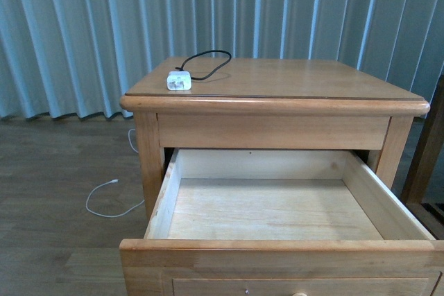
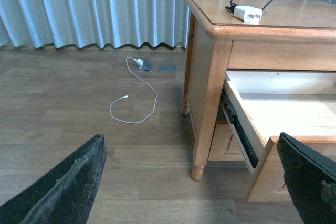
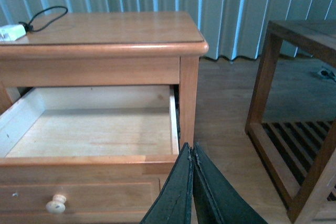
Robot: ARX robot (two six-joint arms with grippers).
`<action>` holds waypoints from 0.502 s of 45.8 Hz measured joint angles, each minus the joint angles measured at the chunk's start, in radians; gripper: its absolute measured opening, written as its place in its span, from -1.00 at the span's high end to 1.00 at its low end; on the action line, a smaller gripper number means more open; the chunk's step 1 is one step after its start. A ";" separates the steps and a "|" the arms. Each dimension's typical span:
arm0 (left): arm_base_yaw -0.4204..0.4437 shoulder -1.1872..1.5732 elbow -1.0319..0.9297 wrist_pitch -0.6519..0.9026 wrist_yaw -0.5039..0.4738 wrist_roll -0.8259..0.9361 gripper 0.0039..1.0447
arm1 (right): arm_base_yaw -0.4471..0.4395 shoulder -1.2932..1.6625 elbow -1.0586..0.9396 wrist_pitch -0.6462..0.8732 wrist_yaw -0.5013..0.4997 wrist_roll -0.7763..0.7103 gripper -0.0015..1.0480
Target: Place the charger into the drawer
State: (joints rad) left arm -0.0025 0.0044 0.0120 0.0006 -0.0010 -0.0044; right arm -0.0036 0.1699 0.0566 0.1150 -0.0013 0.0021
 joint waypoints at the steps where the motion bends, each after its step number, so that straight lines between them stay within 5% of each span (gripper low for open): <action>1: 0.000 0.000 0.000 0.000 0.000 0.000 -0.89 | 0.000 -0.023 0.000 -0.034 0.000 0.000 0.97; 23: 0.000 0.000 0.000 0.000 0.000 0.000 -0.89 | 0.000 -0.166 -0.051 -0.116 0.000 -0.002 0.92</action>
State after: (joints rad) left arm -0.0025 0.0044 0.0120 0.0006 -0.0010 -0.0044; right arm -0.0036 0.0044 0.0059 -0.0013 -0.0013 0.0002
